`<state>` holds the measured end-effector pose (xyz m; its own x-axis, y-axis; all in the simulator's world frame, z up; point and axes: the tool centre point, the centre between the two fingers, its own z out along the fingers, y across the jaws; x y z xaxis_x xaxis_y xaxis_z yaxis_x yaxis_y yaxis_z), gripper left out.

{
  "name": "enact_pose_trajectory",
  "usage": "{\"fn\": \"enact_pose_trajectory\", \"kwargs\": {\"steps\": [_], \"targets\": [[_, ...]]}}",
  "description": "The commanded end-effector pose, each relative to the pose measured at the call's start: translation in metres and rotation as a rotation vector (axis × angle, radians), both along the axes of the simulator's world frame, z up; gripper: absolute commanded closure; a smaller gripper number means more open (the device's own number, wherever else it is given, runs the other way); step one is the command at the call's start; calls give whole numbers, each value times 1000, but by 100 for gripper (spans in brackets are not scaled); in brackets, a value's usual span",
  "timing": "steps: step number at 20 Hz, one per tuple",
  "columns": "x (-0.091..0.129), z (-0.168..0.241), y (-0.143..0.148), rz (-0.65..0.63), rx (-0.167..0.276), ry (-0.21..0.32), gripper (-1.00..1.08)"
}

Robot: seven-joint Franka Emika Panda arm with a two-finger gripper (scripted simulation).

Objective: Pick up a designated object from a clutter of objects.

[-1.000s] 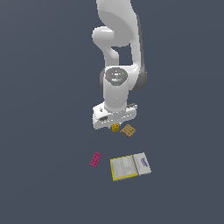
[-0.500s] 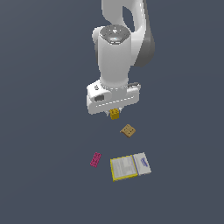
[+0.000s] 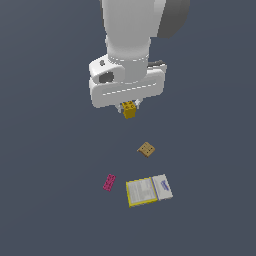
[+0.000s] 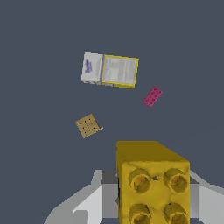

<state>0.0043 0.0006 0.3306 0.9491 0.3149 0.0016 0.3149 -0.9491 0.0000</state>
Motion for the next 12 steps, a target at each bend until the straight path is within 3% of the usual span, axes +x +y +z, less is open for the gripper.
{"fn": "enact_pose_trajectory", "kwargs": {"steps": [1,12], "targets": [[0,20,-1,0,0,1,108],[4,65,-4,0,0,1,108]]}}
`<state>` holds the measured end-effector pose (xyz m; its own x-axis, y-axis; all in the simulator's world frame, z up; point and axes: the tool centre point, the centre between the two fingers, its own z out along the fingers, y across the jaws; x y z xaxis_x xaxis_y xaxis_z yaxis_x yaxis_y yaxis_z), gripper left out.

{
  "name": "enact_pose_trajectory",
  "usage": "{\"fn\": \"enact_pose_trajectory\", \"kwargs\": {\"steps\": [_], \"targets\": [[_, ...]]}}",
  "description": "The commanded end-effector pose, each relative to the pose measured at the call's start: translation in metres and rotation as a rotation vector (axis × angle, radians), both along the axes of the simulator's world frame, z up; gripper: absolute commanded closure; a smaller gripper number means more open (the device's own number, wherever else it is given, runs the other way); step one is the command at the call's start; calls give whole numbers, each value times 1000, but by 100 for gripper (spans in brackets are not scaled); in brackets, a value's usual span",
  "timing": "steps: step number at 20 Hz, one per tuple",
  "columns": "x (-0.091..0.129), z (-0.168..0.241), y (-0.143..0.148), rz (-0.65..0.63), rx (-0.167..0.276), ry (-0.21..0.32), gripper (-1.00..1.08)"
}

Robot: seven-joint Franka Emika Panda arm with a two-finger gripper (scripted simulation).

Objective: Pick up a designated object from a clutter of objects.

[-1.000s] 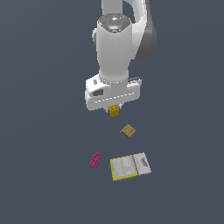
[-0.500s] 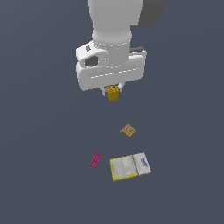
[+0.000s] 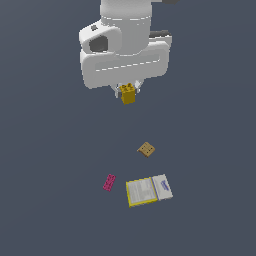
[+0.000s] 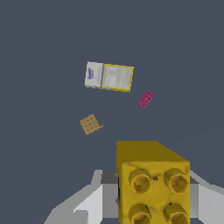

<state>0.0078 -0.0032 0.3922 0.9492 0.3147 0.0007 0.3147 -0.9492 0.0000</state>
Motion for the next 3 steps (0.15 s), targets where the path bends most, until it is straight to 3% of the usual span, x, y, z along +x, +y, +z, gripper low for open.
{"fn": "enact_pose_trajectory", "kwargs": {"steps": [1,3], "targets": [[1,4,0,0,0,1,108],[1,5,0,0,0,1,108]]}}
